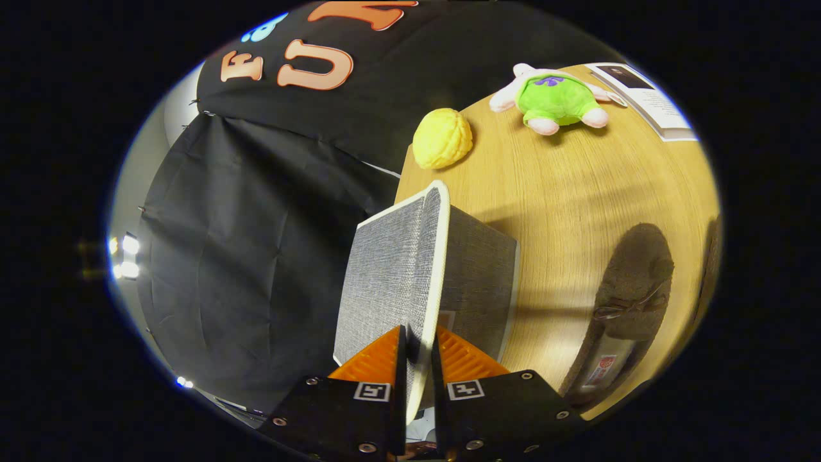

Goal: Open the storage box then place both shoes into the box .Put the left shoe in first, then the right shoe, with the right side of both shoes facing outward in a uniform manner.

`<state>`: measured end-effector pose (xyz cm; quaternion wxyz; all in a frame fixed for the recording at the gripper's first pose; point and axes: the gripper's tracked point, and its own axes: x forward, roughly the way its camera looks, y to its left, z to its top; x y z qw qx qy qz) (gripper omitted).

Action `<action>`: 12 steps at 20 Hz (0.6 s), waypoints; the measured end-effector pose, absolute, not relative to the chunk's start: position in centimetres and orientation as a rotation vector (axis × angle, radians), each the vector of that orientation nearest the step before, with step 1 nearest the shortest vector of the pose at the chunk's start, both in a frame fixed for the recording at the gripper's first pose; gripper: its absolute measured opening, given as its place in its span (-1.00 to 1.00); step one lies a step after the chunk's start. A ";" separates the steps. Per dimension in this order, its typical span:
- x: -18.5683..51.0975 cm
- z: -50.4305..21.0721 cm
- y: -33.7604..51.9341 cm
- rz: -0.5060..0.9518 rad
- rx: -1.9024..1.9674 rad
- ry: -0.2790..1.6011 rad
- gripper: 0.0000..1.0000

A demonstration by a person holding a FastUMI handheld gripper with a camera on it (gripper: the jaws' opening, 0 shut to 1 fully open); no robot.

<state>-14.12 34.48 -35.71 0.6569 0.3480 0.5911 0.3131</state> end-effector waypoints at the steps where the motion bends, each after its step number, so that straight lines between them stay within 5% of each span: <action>1: -14.0 -35.4 34.7 0.705 0.784 1.346 -0.79; 4: -13.3 -33.6 35.4 0.701 0.770 1.338 -0.92; 12: -11.3 -24.2 40.8 0.851 0.803 1.188 -0.85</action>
